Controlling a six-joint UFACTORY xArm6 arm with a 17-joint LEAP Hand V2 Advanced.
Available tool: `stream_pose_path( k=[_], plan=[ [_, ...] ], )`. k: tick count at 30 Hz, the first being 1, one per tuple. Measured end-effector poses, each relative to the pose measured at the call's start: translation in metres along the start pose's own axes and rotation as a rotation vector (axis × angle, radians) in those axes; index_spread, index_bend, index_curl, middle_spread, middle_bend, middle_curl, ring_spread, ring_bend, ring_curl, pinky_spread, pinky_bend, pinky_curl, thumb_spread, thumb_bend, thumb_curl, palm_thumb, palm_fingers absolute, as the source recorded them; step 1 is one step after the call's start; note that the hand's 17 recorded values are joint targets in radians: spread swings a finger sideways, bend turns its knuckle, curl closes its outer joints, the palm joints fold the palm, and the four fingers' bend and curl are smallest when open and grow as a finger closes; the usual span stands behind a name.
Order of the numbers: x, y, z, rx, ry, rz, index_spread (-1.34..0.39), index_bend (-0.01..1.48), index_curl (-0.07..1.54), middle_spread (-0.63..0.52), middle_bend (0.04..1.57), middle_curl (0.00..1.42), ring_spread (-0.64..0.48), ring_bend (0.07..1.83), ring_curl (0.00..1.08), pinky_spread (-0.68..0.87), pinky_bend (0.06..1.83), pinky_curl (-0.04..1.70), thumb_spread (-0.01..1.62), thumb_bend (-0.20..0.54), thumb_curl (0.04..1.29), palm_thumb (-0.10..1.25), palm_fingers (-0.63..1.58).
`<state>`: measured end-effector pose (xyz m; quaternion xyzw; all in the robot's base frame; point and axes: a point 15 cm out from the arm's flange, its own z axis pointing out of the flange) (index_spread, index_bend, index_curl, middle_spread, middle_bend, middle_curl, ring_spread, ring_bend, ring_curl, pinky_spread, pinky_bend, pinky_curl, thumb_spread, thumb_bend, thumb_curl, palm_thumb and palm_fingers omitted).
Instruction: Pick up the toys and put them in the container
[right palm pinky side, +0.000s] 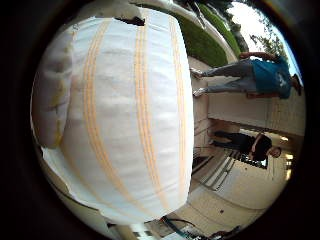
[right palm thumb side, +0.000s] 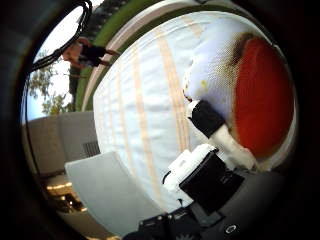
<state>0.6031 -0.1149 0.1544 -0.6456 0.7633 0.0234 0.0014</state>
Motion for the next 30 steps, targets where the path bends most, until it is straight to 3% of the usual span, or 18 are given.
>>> stream_pose_path(
  k=[1, 2, 3, 4, 6, 12, 18, 25, 30],
  plan=[
    [0.000, 0.000, 0.000, 0.000, 0.000, 0.000, -0.13, 0.18, 0.29, 0.03, 0.18, 0.33, 0.31, 0.45, 0.33, 0.46, 0.56, 0.29, 1.15, -0.026, 0.42, 0.64, 0.27],
    [0.000, 0.000, 0.000, -0.001, 0.003, -0.001, -0.15, 0.17, 0.29, 0.00, 0.34, 0.38, 0.29, 0.64, 0.39, 0.48, 0.72, 0.34, 1.13, -0.008, 0.43, 0.68, 0.83],
    [0.000, 0.002, 0.000, -0.006, 0.003, -0.002, -0.17, 0.14, 0.25, -0.02, 0.34, 0.39, 0.26, 0.64, 0.32, 0.48, 0.76, 0.29, 1.13, -0.013, 0.44, 0.69, 0.97],
    [0.000, 0.003, -0.002, -0.009, 0.004, -0.003, -0.17, 0.14, 0.25, -0.02, 0.34, 0.39, 0.26, 0.64, 0.32, 0.48, 0.76, 0.29, 1.13, -0.013, 0.44, 0.69, 0.97],
    [-0.001, 0.008, -0.004, -0.027, 0.004, -0.006, -0.26, 0.13, 0.26, -0.06, 0.58, 0.51, 0.19, 0.91, 0.45, 0.45, 0.87, 0.38, 1.11, -0.005, 0.45, 0.74, 1.23],
    [-0.011, 0.039, -0.024, -0.116, 0.000, -0.022, -0.43, 0.29, 0.31, -0.14, 0.90, 0.71, 0.06, 1.20, 0.63, 0.39, 1.13, 0.56, 1.08, -0.001, 0.49, 0.88, 1.16],
    [-0.017, 0.079, -0.098, -0.143, -0.007, -0.029, -0.57, 0.46, 0.39, -0.18, 1.03, 0.82, -0.02, 1.29, 0.70, 0.32, 1.30, 0.68, 1.09, -0.002, 0.53, 0.97, 1.07],
    [-0.051, 0.157, -0.225, -0.078, 0.001, -0.107, -0.71, 0.59, 0.53, -0.21, 1.14, 0.93, -0.07, 1.39, 0.76, 0.25, 1.40, 0.80, 1.15, -0.014, 0.55, 0.98, 0.93],
    [-0.099, 0.244, -0.286, -0.027, -0.015, -0.244, -0.80, 0.65, 0.66, -0.22, 1.20, 1.00, -0.09, 1.46, 0.78, 0.20, 1.45, 0.87, 1.18, -0.014, 0.56, 0.98, 0.83]
  ],
)
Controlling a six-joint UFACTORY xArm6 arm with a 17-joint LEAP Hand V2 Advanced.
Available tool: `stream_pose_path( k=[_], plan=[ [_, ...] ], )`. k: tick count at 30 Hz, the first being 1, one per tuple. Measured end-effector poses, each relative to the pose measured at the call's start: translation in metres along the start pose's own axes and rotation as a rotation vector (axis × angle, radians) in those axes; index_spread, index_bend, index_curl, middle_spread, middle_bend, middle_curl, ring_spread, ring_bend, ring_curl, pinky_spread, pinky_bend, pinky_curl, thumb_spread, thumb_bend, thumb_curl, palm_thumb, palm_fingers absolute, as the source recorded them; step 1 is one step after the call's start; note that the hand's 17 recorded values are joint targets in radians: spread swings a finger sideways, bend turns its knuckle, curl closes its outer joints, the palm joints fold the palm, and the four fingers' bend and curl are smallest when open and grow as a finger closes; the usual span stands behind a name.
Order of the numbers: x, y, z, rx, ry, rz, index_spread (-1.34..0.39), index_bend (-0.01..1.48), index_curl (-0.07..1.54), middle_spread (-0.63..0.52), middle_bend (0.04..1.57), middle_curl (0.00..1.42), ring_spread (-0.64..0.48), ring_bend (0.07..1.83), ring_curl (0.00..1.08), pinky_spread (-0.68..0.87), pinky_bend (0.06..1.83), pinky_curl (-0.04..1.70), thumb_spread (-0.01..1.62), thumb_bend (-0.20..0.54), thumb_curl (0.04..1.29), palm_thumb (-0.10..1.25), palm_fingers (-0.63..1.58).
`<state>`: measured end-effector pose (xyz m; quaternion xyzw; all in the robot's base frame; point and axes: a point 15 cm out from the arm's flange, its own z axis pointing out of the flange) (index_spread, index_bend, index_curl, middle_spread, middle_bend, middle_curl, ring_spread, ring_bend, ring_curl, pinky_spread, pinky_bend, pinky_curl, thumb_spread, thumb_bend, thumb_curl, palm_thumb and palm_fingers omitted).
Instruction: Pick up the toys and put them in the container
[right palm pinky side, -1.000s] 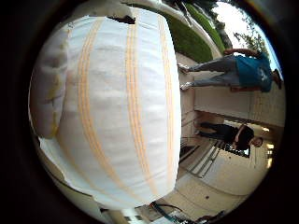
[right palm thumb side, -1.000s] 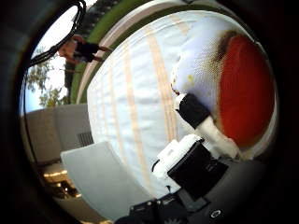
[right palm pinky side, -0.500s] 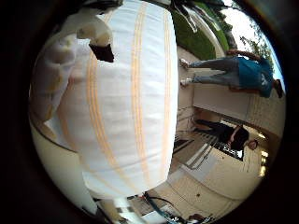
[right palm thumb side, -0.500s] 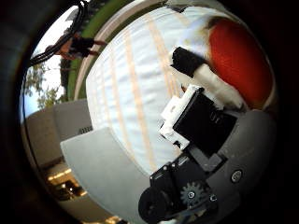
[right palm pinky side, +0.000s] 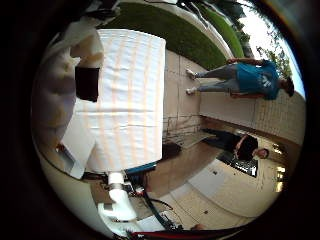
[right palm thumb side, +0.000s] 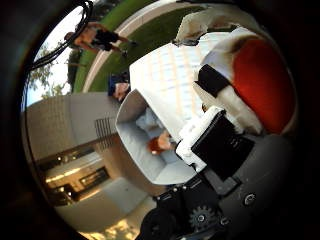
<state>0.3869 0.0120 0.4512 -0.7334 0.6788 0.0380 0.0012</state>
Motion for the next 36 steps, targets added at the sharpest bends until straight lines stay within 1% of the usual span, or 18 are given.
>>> stream_pose_path(
  k=[5, 10, 13, 18, 19, 20, 21, 22, 23, 24, 25, 26, 27, 28, 29, 30, 31, 36],
  plan=[
    [-0.085, 0.054, 0.000, -0.026, -0.042, -0.210, -0.86, 0.66, 0.79, -0.23, 1.25, 1.04, -0.10, 1.52, 0.80, 0.17, 1.49, 0.92, 1.20, -0.013, 0.58, 0.98, 0.76],
    [-0.136, 0.080, 0.035, -0.114, -0.050, -0.355, -0.90, 0.66, 0.90, -0.23, 1.29, 1.06, -0.10, 1.56, 0.80, 0.15, 1.52, 0.95, 1.21, -0.015, 0.58, 0.98, 0.72],
    [-0.147, 0.073, 0.063, -0.154, -0.046, -0.368, -0.92, 0.65, 0.97, -0.23, 1.30, 1.06, -0.10, 1.58, 0.81, 0.14, 1.54, 0.97, 1.22, -0.019, 0.58, 0.97, 0.69],
    [-0.155, 0.040, 0.092, -0.112, -0.052, -0.353, -0.94, 0.63, 1.07, -0.23, 1.33, 1.07, -0.10, 1.62, 0.80, 0.14, 1.54, 0.99, 1.23, -0.025, 0.58, 0.92, 0.65],
    [-0.154, 0.036, 0.100, -0.113, -0.053, -0.348, -0.94, 0.62, 1.08, -0.23, 1.33, 1.07, -0.10, 1.62, 0.80, 0.13, 1.54, 0.99, 1.23, -0.026, 0.57, 0.91, 0.64],
    [-0.148, 0.033, 0.125, -0.138, -0.056, -0.334, -0.94, 0.62, 1.08, -0.23, 1.33, 1.07, -0.10, 1.62, 0.80, 0.13, 1.54, 0.99, 1.23, -0.026, 0.57, 0.91, 0.64],
    [-0.148, 0.034, 0.127, -0.142, -0.056, -0.334, -0.94, 0.63, 1.09, -0.22, 1.32, 1.06, -0.09, 1.62, 0.80, 0.14, 1.53, 0.99, 1.23, -0.028, 0.57, 0.91, 0.64],
    [-0.144, 0.037, 0.139, -0.166, -0.056, -0.332, -0.91, 0.62, 1.07, -0.20, 1.20, 0.99, -0.05, 1.47, 0.73, 0.16, 1.48, 0.95, 1.22, -0.043, 0.55, 0.87, 0.58],
    [-0.142, 0.039, 0.144, -0.178, -0.055, -0.337, -0.89, 0.61, 1.08, -0.20, 1.18, 0.98, -0.04, 1.47, 0.74, 0.17, 1.47, 0.96, 1.22, -0.041, 0.55, 0.86, 0.57],
    [-0.141, 0.040, 0.148, -0.189, -0.055, -0.347, -0.82, 0.51, 1.05, -0.18, 0.98, 0.92, -0.01, 1.40, 0.73, 0.19, 1.48, 0.97, 1.22, -0.036, 0.54, 0.86, 0.23],
    [-0.140, 0.041, 0.151, -0.198, -0.057, -0.362, -0.77, 0.47, 1.03, -0.16, 0.84, 0.86, 0.04, 1.32, 0.71, 0.20, 1.42, 0.95, 1.22, -0.032, 0.53, 0.85, 0.01],
    [-0.140, 0.040, 0.155, -0.211, -0.058, -0.379, -0.72, 0.45, 0.99, -0.13, 0.72, 0.79, 0.08, 1.21, 0.66, 0.23, 1.34, 0.92, 1.21, -0.029, 0.53, 0.84, -0.13],
    [-0.139, 0.039, 0.160, -0.226, -0.059, -0.394, -0.70, 0.43, 0.97, -0.11, 0.67, 0.75, 0.10, 1.13, 0.62, 0.24, 1.29, 0.89, 1.21, -0.029, 0.52, 0.84, -0.19],
    [-0.139, 0.039, 0.165, -0.242, -0.061, -0.409, -0.65, 0.37, 0.90, -0.07, 0.54, 0.67, 0.15, 0.96, 0.52, 0.28, 1.17, 0.82, 1.20, -0.028, 0.52, 0.83, -0.25],
    [-0.139, 0.039, 0.167, -0.252, -0.063, -0.421, -0.63, 0.35, 0.88, -0.06, 0.51, 0.65, 0.16, 0.90, 0.50, 0.29, 1.13, 0.80, 1.20, -0.029, 0.51, 0.83, -0.25],
    [-0.139, 0.039, 0.167, -0.256, -0.065, -0.433, -0.59, 0.30, 0.82, -0.02, 0.40, 0.58, 0.20, 0.78, 0.43, 0.32, 1.02, 0.74, 1.19, -0.025, 0.51, 0.83, -0.25],
    [-0.138, 0.040, 0.168, -0.259, -0.067, -0.449, -0.57, 0.26, 0.78, -0.01, 0.34, 0.55, 0.22, 0.71, 0.40, 0.34, 0.95, 0.70, 1.18, -0.025, 0.51, 0.83, -0.25],
    [-0.136, 0.039, 0.168, -0.261, -0.086, -0.481, -0.52, 0.15, 0.64, 0.03, 0.18, 0.46, 0.26, 0.53, 0.33, 0.39, 0.75, 0.58, 1.16, -0.024, 0.50, 0.84, -0.16]
  ],
)
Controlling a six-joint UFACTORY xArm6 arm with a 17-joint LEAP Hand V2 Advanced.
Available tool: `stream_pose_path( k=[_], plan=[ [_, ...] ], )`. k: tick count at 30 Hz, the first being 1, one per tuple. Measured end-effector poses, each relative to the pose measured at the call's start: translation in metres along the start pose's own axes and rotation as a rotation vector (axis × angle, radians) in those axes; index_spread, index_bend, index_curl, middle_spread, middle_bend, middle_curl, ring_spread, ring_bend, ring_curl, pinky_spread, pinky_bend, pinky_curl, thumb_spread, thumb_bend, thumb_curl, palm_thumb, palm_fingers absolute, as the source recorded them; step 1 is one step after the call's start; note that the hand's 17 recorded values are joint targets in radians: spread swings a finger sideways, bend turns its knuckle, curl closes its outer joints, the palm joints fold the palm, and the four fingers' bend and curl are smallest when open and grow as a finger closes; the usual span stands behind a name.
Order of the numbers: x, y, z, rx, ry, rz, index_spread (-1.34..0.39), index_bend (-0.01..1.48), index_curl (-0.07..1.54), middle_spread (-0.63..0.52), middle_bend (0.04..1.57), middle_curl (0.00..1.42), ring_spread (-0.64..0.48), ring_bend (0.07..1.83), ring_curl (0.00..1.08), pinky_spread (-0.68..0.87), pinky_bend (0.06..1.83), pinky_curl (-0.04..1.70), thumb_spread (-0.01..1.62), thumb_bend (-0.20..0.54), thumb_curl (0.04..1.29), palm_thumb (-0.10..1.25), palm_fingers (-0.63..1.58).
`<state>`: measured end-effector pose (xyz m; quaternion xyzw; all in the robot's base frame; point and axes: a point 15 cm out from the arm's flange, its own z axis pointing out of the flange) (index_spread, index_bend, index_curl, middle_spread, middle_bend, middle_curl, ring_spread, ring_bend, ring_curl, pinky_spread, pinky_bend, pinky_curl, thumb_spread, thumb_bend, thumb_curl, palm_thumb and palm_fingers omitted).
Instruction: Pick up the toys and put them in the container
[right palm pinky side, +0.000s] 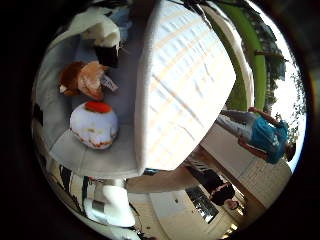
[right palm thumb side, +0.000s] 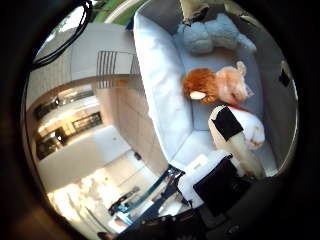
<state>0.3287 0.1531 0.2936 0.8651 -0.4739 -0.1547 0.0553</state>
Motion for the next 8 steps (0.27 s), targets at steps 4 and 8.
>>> stream_pose_path(
  k=[4, 8],
  plan=[
    [0.003, 0.011, -0.016, 0.037, -0.028, 0.002, -0.48, 0.15, 0.54, 0.05, 0.14, 0.40, 0.28, 0.45, 0.30, 0.42, 0.65, 0.50, 1.15, -0.024, 0.49, 0.84, -0.10],
    [0.012, 0.048, -0.044, 0.069, -0.043, 0.037, -0.46, 0.17, 0.49, 0.04, 0.16, 0.37, 0.28, 0.42, 0.29, 0.44, 0.60, 0.47, 1.14, -0.024, 0.49, 0.84, -0.04]
  ],
)
